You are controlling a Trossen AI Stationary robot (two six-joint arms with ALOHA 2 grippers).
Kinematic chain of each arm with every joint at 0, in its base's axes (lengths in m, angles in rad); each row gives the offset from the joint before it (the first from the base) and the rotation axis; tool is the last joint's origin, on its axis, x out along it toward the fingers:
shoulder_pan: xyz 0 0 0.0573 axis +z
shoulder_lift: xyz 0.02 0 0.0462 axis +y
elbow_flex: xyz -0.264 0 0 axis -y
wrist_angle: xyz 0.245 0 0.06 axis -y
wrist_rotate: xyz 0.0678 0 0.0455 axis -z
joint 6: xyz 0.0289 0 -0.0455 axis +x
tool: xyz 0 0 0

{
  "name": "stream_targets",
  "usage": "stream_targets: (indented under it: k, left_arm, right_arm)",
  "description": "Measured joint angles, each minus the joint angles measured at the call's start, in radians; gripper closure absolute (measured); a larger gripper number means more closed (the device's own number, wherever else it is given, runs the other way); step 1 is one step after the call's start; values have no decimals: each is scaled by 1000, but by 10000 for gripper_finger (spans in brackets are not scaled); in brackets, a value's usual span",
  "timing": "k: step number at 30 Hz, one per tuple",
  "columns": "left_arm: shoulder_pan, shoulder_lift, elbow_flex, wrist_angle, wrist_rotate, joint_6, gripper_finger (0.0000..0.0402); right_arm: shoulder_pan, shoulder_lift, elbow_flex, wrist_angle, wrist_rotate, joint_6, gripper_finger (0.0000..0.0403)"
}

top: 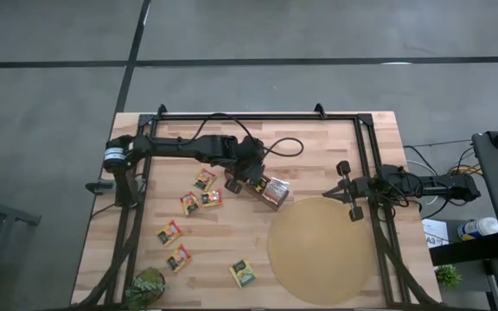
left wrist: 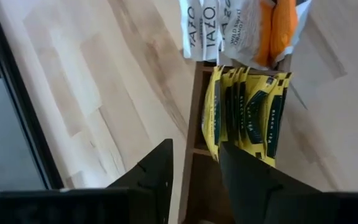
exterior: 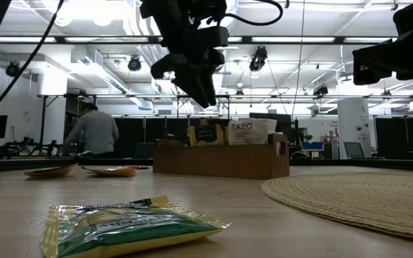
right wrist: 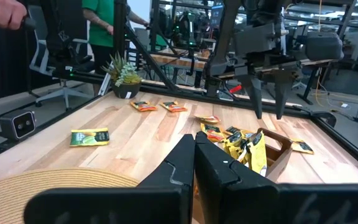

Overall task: Pick & Place Tea
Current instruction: Put the yellow tea bag into the middle section of the wooden organizer

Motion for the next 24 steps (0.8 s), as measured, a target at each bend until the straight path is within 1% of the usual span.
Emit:
stream_targets:
  k: [4,8,11,15,19,22,24]
  left_arm:
    - [-11,0,0,-32,-1,-59,276]
    - [-29,0,0,-45,1,-70,276]
    - [-28,0,0,0,0,-68,276]
    - [-23,3,-11,89,-28,-73,276]
    - [-20,23,-31,98,-32,-98,280]
    - [-29,20,-42,81,-44,-152,291]
    - [-46,8,-40,40,-60,-210,298]
  right_arm:
    - [0,0,0,0,0,0,394]
    - [0,0,0,0,0,0,394]
    - [0,0,0,0,0,0,394]
    - [0,0,0,0,0,0,394]
    - [0,0,0,0,0,0,394]
    - [0,0,0,0,0,0,394]
    - [0,0,0,0,0,0,394]
